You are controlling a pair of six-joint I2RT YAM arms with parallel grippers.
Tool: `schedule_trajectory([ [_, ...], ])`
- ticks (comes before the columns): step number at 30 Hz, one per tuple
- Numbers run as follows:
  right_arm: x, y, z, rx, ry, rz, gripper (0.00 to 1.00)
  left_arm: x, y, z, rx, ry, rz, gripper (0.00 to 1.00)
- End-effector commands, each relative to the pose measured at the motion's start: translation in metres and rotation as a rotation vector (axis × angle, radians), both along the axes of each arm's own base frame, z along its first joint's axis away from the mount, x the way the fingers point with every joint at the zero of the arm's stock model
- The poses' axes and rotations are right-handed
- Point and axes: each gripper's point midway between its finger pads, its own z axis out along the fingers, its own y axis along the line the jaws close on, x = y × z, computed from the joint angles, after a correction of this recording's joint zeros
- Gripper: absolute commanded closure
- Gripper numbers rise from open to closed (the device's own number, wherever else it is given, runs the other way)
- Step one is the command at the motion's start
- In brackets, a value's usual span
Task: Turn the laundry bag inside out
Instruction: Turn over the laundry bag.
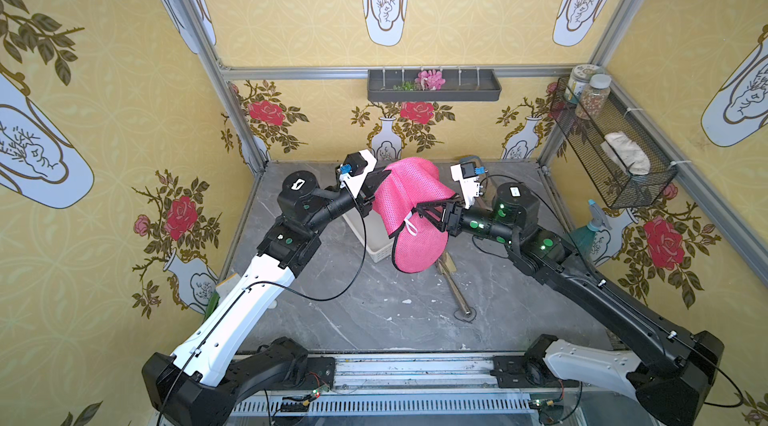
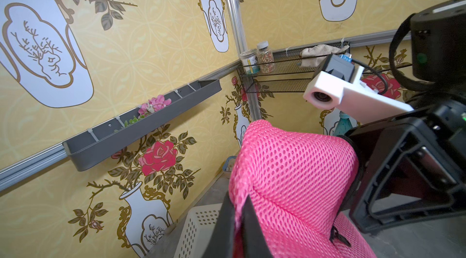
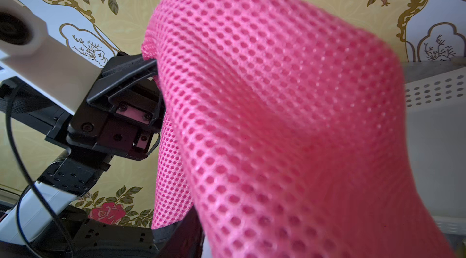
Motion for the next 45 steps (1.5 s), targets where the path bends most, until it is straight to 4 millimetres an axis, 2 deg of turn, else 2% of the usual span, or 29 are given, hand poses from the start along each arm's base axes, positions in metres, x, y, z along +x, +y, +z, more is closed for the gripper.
schedule_trajectory([
  [1,0.007,0.001,0.016,0.031,-0.067,-0.021,0.55,-0.002,-0.002,0.005,-0.023,-0.011,-0.021,1.0],
  [4,0.01,0.001,0.018,0.04,-0.077,-0.036,0.61,-0.002,-0.003,0.005,-0.023,-0.007,-0.027,1.0],
  [6,0.012,0.002,0.021,0.061,-0.075,-0.036,0.69,-0.002,-0.003,0.003,-0.021,-0.001,-0.026,1.0],
  [10,0.009,0.008,0.03,0.108,-0.07,0.004,0.96,0.002,0.0,-0.002,-0.018,0.019,-0.001,0.98],
  [11,0.009,0.009,0.033,0.113,-0.071,0.007,1.0,0.005,0.002,-0.003,-0.026,0.03,0.021,0.81],
  [13,0.01,0.007,0.035,0.117,-0.054,-0.009,1.0,0.007,0.006,-0.008,-0.031,0.042,0.046,0.63],
  [14,0.011,0.006,0.036,0.116,-0.045,-0.019,1.0,0.007,0.008,-0.01,-0.037,0.05,0.061,0.49],
  [16,0.012,0.003,0.04,0.115,-0.03,-0.042,1.0,0.007,0.015,-0.015,-0.052,0.063,0.099,0.32],
  [18,0.016,-0.001,0.044,0.114,-0.008,-0.077,1.0,0.007,0.024,-0.02,-0.067,0.074,0.144,0.23],
  [22,0.029,-0.011,0.041,0.079,0.089,-0.19,1.0,0.002,0.041,-0.026,-0.058,0.078,0.225,0.12],
  [24,0.035,-0.011,0.036,0.053,0.149,-0.219,1.0,-0.001,0.047,-0.026,-0.04,0.07,0.253,0.11],
  [26,0.035,-0.002,0.035,0.049,0.17,-0.185,1.0,-0.01,0.044,-0.024,-0.012,0.04,0.227,0.12],
  [29,0.033,0.01,0.036,0.062,0.189,-0.13,1.0,-0.035,0.02,-0.028,0.055,-0.027,0.08,0.15],
  [31,0.033,0.015,0.039,0.074,0.186,-0.102,1.0,-0.048,0.005,-0.037,0.099,-0.033,-0.025,0.15],
  [34,0.027,0.021,0.042,0.092,0.17,-0.055,1.0,-0.059,-0.009,-0.048,0.128,-0.003,-0.143,0.13],
  [38,0.017,0.031,0.045,0.128,0.17,0.037,1.0,-0.061,-0.02,-0.062,0.171,0.031,-0.213,0.12],
  [41,0.012,0.036,0.049,0.155,0.174,0.082,1.0,-0.054,-0.022,-0.067,0.205,0.026,-0.206,0.19],
  [43,0.01,0.037,0.053,0.171,0.166,0.092,1.0,-0.05,-0.022,-0.071,0.237,0.008,-0.194,0.3],
  [45,0.009,0.037,0.056,0.182,0.162,0.098,1.0,-0.053,-0.022,-0.074,0.265,-0.025,-0.205,0.38],
])
